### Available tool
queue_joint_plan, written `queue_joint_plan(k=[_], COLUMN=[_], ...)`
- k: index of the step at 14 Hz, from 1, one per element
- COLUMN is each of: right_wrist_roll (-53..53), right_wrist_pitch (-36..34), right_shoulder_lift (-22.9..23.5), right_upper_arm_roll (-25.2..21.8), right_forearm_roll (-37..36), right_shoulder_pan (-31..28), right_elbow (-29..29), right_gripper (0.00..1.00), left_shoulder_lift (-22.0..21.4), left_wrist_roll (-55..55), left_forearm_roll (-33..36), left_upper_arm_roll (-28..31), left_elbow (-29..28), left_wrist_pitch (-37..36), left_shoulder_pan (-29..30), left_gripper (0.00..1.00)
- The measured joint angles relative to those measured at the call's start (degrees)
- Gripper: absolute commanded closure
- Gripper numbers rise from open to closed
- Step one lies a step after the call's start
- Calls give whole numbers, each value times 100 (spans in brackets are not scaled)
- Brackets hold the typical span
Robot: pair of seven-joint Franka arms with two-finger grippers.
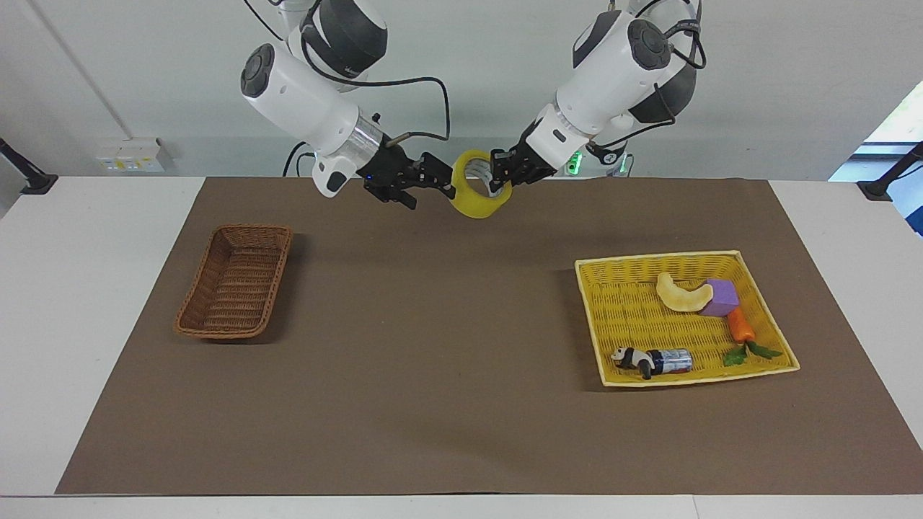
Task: Move tape to another basket
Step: 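Carry the tape toward the right gripper while the right gripper reaches it, then grasp the tape roll with the right gripper and open the left gripper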
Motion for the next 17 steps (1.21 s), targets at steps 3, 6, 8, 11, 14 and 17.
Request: queue_joint_plan(k=[3,6,8,11,14,17], right_wrist_roll=[-46,-59,-63,-73,-195,-196], right_wrist_pitch=[-12,-12,-23,-26,-36,-59], right_shoulder_lift=[-67,-165,-223,-251,-251,-262], right_upper_arm_roll=[-1,18,57,89,62,59], right_forearm_roll=[167,174,181,173,151,133], right_shoulder_pan=[-1,55,197,330,317,319], right_elbow=[0,0,-9,-40,-96,-127], right_gripper=[0,0,0,0,0,38], left_shoulder_lift=[-16,-27,-27,-26,-26,-26], left_wrist_roll=[0,0,-2,-3,-3,-3], left_forearm_roll=[0,-7,-61,-97,-110,-113], left_upper_arm_roll=[21,34,29,27,27,26], left_elbow=[-12,-23,-32,-32,-32,-32], left_wrist_pitch=[40,40,91,140,145,145], left_shoulder_pan=[1,2,1,1,1,1], left_gripper=[100,100,100,100,100,100])
